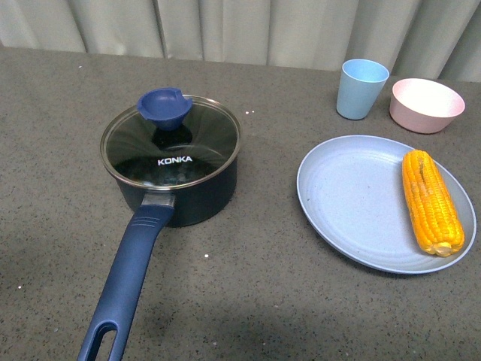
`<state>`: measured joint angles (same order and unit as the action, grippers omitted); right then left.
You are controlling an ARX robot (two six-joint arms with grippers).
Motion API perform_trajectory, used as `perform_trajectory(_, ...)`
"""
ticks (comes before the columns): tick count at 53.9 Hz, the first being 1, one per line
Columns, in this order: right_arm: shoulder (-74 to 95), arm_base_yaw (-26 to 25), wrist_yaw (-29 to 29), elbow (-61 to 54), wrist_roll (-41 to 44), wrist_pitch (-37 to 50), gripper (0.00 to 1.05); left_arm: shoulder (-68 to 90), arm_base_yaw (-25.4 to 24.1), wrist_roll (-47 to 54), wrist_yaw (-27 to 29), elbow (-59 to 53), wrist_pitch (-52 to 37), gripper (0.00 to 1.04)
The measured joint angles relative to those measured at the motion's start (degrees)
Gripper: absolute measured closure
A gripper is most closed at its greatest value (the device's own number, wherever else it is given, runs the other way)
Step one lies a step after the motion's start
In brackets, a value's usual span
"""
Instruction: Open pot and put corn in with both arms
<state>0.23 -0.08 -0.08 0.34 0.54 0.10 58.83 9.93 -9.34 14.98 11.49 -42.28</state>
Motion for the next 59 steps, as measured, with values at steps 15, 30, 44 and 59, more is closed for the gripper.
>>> perform_trajectory(15, 0.0, 0.0, 0.0, 0.0, 0.0, 0.0, 0.09, 29.6, 6.9, -0.8, -2.1, 14.7, -9.5, 0.07)
perform_trajectory(30, 0.0, 0.0, 0.0, 0.0, 0.0, 0.0, 0.09, 42.9, 11.3, -1.2, -2.6, 24.1, -9.8, 0.07)
perform_trajectory(44, 0.0, 0.0, 0.0, 0.0, 0.0, 0.0, 0.09, 50.4, 11.7, -0.8, -4.0, 28.6, -9.9, 0.07)
perform_trajectory(59, 0.0, 0.0, 0.0, 0.0, 0.0, 0.0, 0.09, 54.6, 11.8, -0.4, -4.2, 31.3, -10.1, 0.07)
